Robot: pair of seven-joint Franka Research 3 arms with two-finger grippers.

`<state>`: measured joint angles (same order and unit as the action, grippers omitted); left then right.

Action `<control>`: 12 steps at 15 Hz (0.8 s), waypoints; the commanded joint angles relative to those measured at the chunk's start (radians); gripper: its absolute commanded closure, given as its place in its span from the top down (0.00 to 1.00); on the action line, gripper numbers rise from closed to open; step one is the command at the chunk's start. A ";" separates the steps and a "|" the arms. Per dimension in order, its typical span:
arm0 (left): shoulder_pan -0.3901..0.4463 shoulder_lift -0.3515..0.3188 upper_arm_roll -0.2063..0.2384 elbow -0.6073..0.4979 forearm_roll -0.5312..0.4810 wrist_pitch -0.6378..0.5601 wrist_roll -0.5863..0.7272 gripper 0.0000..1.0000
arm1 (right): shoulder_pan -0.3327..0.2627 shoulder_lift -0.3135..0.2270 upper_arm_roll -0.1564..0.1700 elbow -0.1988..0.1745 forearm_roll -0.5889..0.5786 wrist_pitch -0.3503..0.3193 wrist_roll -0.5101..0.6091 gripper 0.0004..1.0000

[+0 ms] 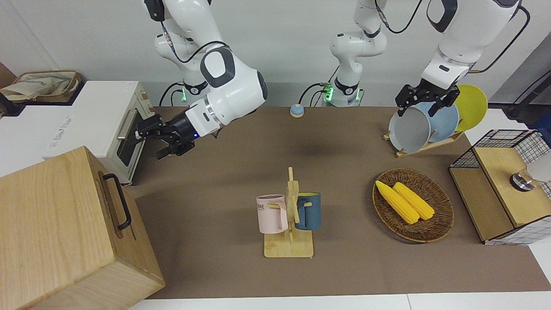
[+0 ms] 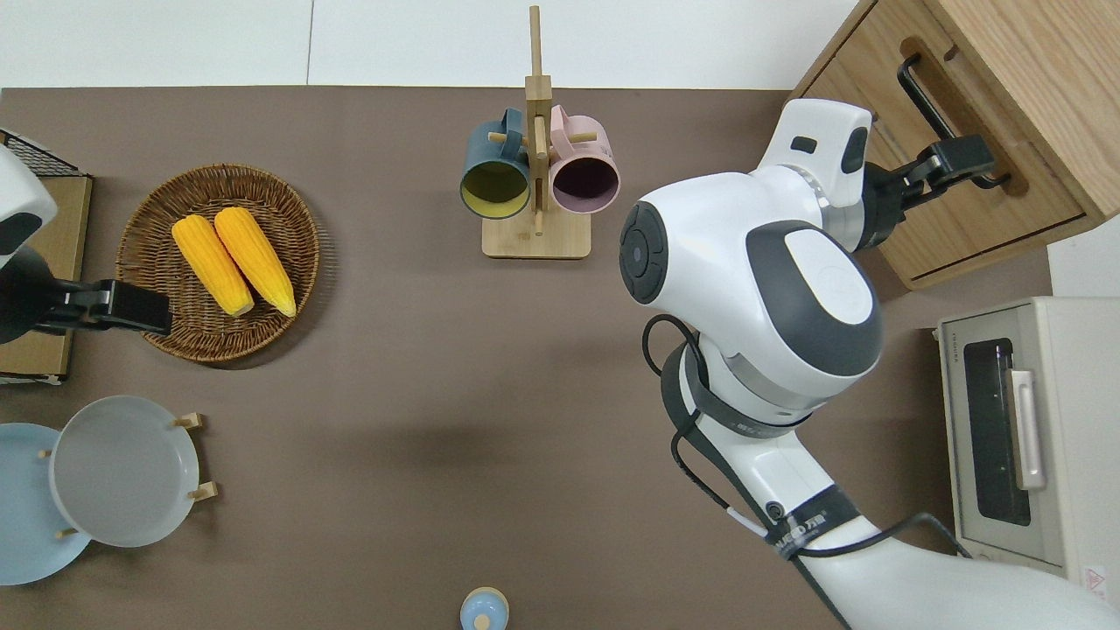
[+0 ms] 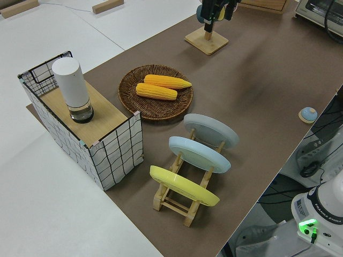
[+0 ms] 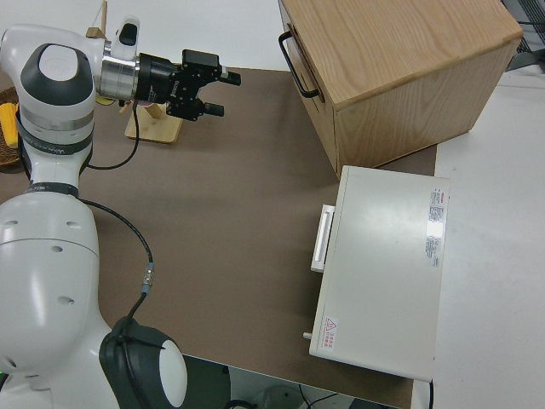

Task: Slide drawer open with right arm
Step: 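Raise the right arm and reach the gripper toward the black drawer handle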

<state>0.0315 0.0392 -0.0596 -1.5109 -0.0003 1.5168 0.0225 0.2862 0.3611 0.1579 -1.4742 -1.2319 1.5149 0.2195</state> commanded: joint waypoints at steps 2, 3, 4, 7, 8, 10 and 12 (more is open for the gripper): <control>0.004 0.011 -0.006 0.024 0.017 -0.020 0.010 0.99 | -0.013 0.068 -0.001 -0.003 -0.158 0.063 0.061 0.98; 0.004 0.011 -0.006 0.024 0.017 -0.020 0.010 0.99 | -0.016 0.082 -0.001 -0.006 -0.193 0.083 0.069 0.98; 0.004 0.011 -0.006 0.024 0.017 -0.020 0.010 0.99 | -0.022 0.096 -0.003 -0.008 -0.222 0.099 0.083 0.98; 0.004 0.011 -0.006 0.026 0.017 -0.020 0.010 0.99 | -0.041 0.162 -0.011 -0.008 -0.312 0.110 0.176 0.98; 0.004 0.011 -0.006 0.026 0.017 -0.020 0.010 0.99 | -0.054 0.188 -0.012 -0.008 -0.349 0.128 0.217 0.97; 0.004 0.011 -0.006 0.026 0.017 -0.020 0.010 0.99 | -0.077 0.228 -0.014 -0.006 -0.444 0.136 0.257 0.97; 0.004 0.011 -0.006 0.026 0.017 -0.020 0.010 0.99 | -0.096 0.249 -0.015 -0.006 -0.481 0.137 0.276 0.97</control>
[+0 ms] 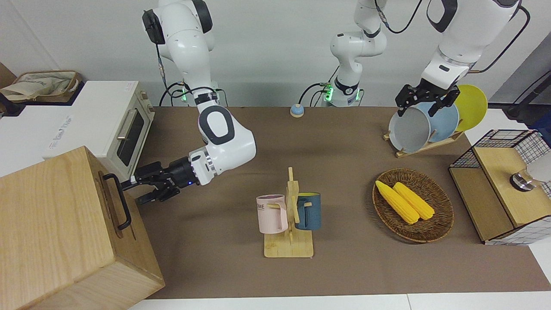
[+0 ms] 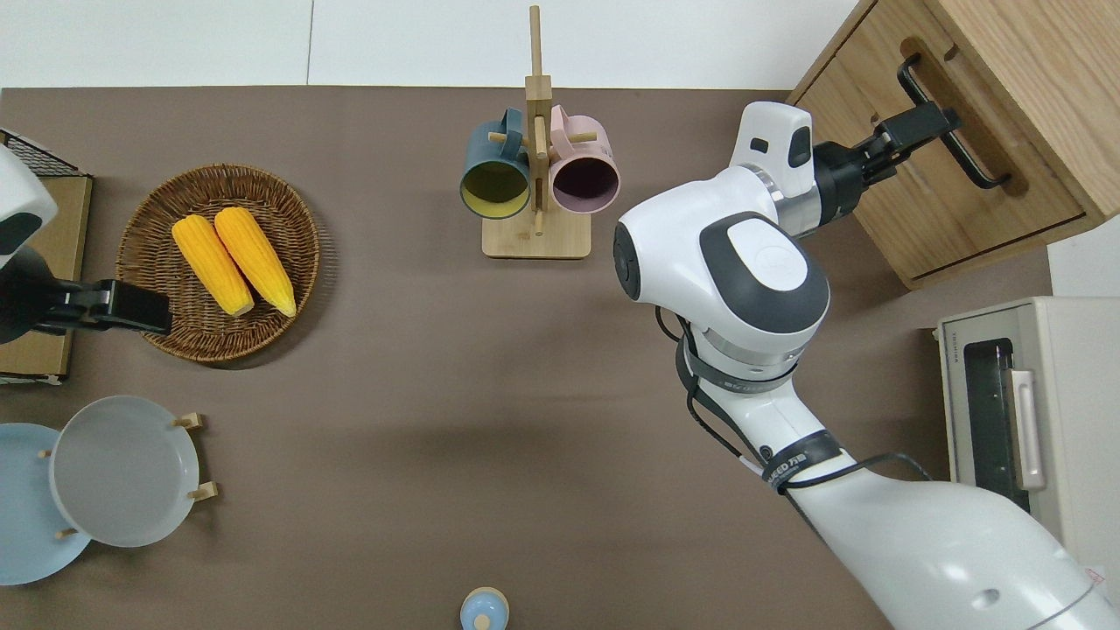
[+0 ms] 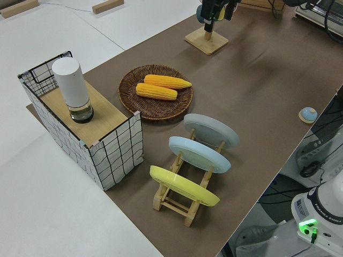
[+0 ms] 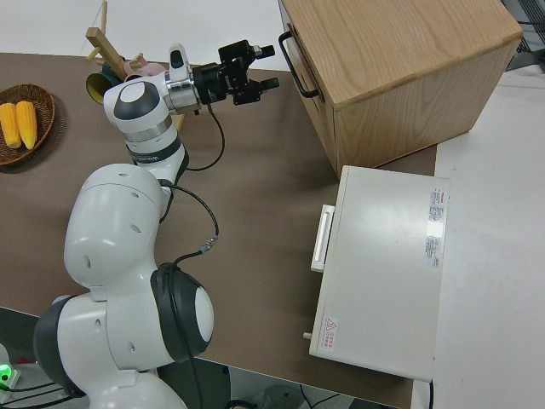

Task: Slide drawer open with right arm
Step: 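Close the right gripper on the black drawer handle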

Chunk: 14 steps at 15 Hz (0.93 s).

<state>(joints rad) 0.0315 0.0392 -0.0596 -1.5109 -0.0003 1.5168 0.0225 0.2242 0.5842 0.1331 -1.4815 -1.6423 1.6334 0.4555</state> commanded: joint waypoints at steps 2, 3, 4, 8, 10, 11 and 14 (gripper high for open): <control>0.004 0.011 -0.006 0.024 0.017 -0.020 0.010 0.99 | -0.048 0.031 0.011 0.001 -0.083 0.019 0.041 0.97; 0.004 0.011 -0.006 0.026 0.017 -0.020 0.010 0.99 | -0.048 0.032 0.011 0.003 -0.085 0.019 0.041 0.93; 0.004 0.011 -0.006 0.026 0.017 -0.020 0.010 0.99 | -0.049 0.032 0.010 0.003 -0.085 0.019 0.040 0.85; 0.004 0.011 -0.006 0.026 0.017 -0.020 0.010 0.99 | -0.052 0.032 0.011 0.004 -0.086 0.016 0.034 0.10; 0.004 0.011 -0.006 0.026 0.017 -0.020 0.010 0.99 | -0.052 0.032 0.011 0.004 -0.086 0.014 0.029 0.00; 0.004 0.011 -0.006 0.026 0.017 -0.020 0.010 0.99 | -0.052 0.032 0.011 0.004 -0.086 0.014 0.028 0.00; 0.004 0.011 -0.006 0.024 0.017 -0.020 0.010 0.99 | -0.046 0.031 0.013 0.004 -0.085 0.003 0.026 0.00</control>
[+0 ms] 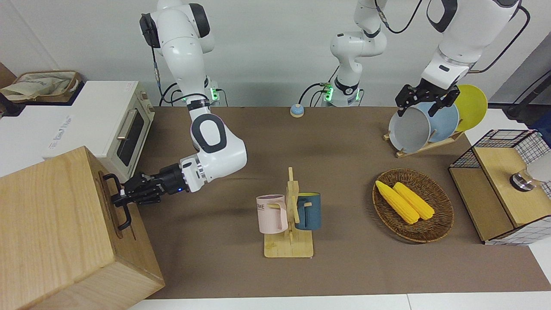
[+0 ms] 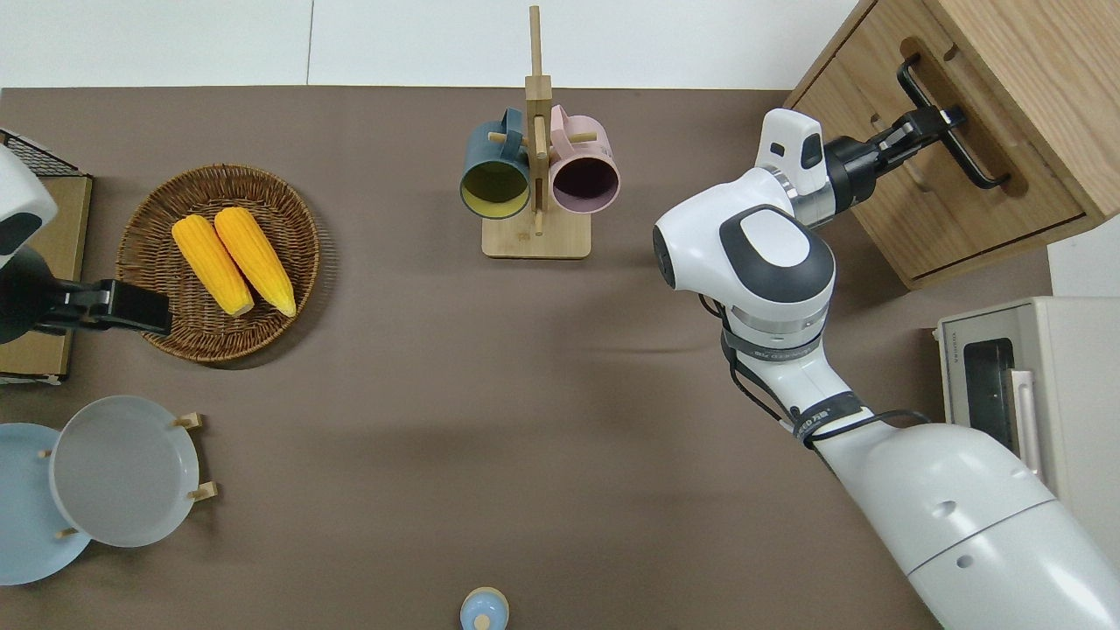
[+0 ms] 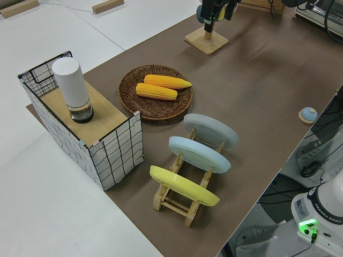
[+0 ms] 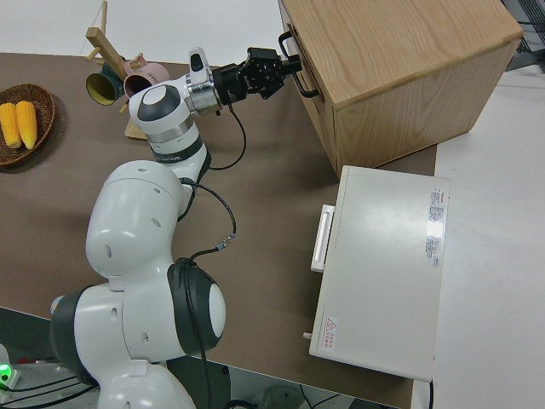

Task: Slide drawer open with right arm
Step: 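Close the right gripper on the black drawer handle, then pull the drawer handle toward the robot with the right gripper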

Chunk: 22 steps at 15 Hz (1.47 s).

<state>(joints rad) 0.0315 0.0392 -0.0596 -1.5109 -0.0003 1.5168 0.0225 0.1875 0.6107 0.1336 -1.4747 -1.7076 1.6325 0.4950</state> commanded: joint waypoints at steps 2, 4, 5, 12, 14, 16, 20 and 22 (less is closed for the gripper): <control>0.004 0.011 -0.006 0.026 0.017 -0.020 0.010 0.99 | 0.003 0.003 0.015 -0.003 -0.014 0.001 -0.016 0.00; 0.004 0.011 -0.006 0.026 0.017 -0.020 0.010 0.99 | 0.020 -0.002 0.023 -0.003 -0.004 -0.014 -0.022 0.00; 0.004 0.011 -0.006 0.026 0.017 -0.020 0.010 0.99 | 0.039 -0.003 0.023 -0.003 0.000 -0.032 -0.030 0.00; 0.004 0.011 -0.006 0.026 0.017 -0.020 0.010 0.99 | 0.154 -0.002 0.023 -0.001 0.072 -0.134 -0.048 0.00; 0.004 0.011 -0.006 0.024 0.017 -0.020 0.010 0.99 | 0.187 0.000 0.023 0.004 0.095 -0.167 -0.065 0.00; 0.004 0.011 -0.006 0.026 0.017 -0.020 0.010 0.99 | 0.236 0.001 0.023 0.005 0.126 -0.196 -0.070 0.00; 0.004 0.011 -0.006 0.026 0.017 -0.020 0.010 0.99 | 0.288 0.001 0.021 0.008 0.164 -0.233 -0.070 0.00; 0.004 0.011 -0.006 0.024 0.017 -0.020 0.010 0.99 | 0.309 0.001 0.020 0.010 0.172 -0.252 -0.070 0.00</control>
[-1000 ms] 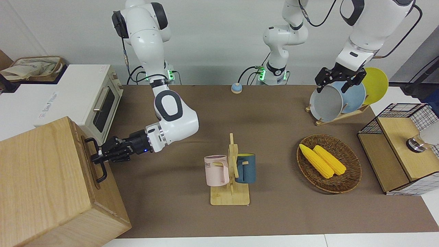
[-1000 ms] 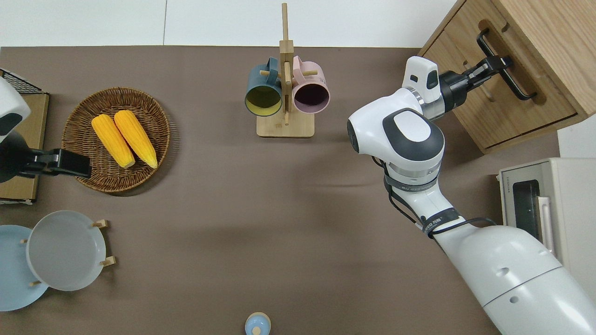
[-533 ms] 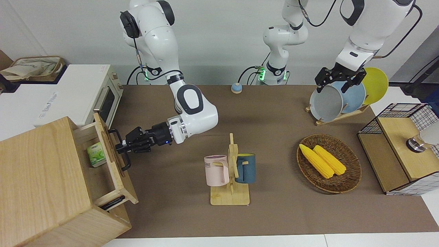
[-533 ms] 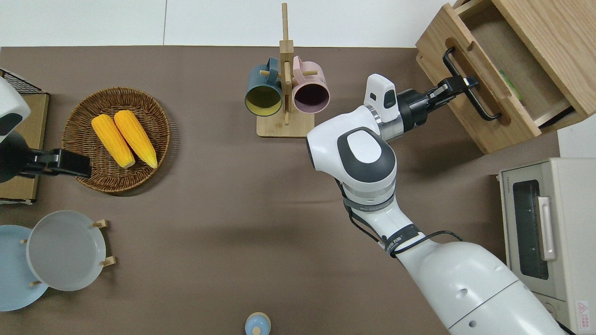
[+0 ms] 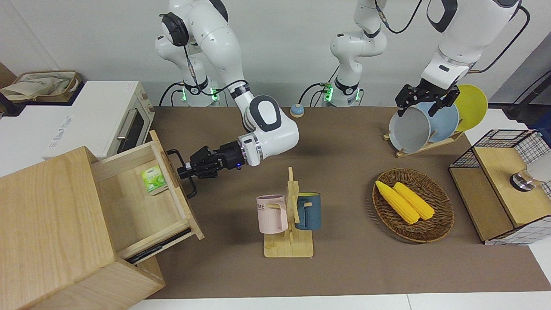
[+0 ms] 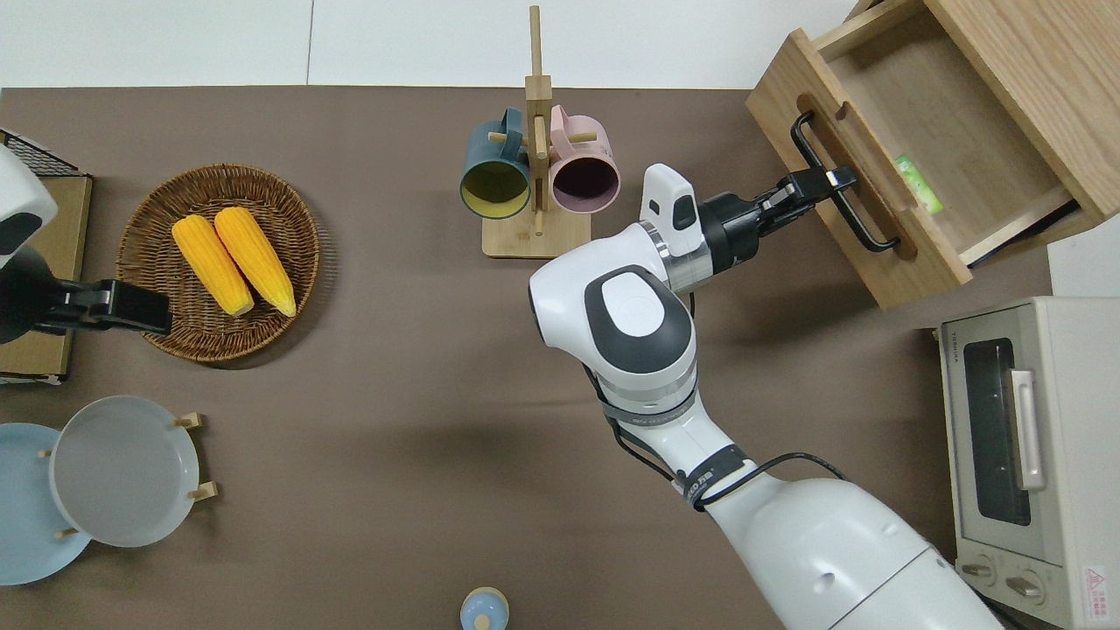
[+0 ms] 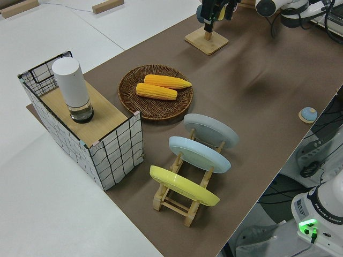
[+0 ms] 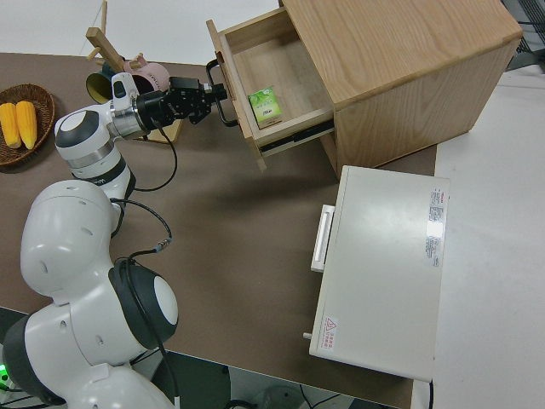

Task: Slide drawer open with right arm
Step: 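Pull the drawer handle toward the robot with the right gripper, then open the right gripper and release the drawer handle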

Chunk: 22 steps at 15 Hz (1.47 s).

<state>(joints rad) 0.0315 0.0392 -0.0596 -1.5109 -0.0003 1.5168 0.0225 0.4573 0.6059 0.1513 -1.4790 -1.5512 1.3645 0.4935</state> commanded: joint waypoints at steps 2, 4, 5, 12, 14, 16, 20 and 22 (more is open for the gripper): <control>0.004 0.011 -0.006 0.026 0.017 -0.020 0.010 0.99 | 0.060 0.006 0.001 0.016 0.029 0.008 -0.069 0.00; 0.004 0.011 -0.006 0.026 0.017 -0.020 0.010 0.99 | 0.075 0.008 -0.003 0.023 0.031 0.008 -0.069 0.00; 0.004 0.011 -0.006 0.026 0.017 -0.020 0.010 0.99 | 0.078 0.008 -0.004 0.028 0.036 0.007 -0.069 0.00; 0.004 0.011 -0.006 0.026 0.017 -0.020 0.010 0.99 | 0.107 0.011 -0.004 0.048 0.051 -0.013 -0.085 0.00; 0.004 0.011 -0.006 0.026 0.017 -0.020 0.010 0.99 | 0.118 0.009 -0.004 0.062 0.052 -0.021 -0.096 0.00; 0.004 0.011 -0.006 0.026 0.017 -0.020 0.010 0.99 | 0.121 0.011 -0.006 0.062 0.052 -0.025 -0.096 0.00; 0.004 0.011 -0.006 0.026 0.017 -0.020 0.010 0.99 | 0.121 0.012 -0.007 0.062 0.052 -0.025 -0.096 0.00; 0.004 0.011 -0.006 0.026 0.017 -0.020 0.010 0.99 | 0.123 0.014 -0.007 0.062 0.052 -0.027 -0.096 0.00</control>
<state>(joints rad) 0.0315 0.0392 -0.0596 -1.5109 -0.0003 1.5168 0.0225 0.5622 0.6039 0.1475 -1.4595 -1.4884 1.3180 0.4828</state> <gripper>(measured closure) 0.004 0.828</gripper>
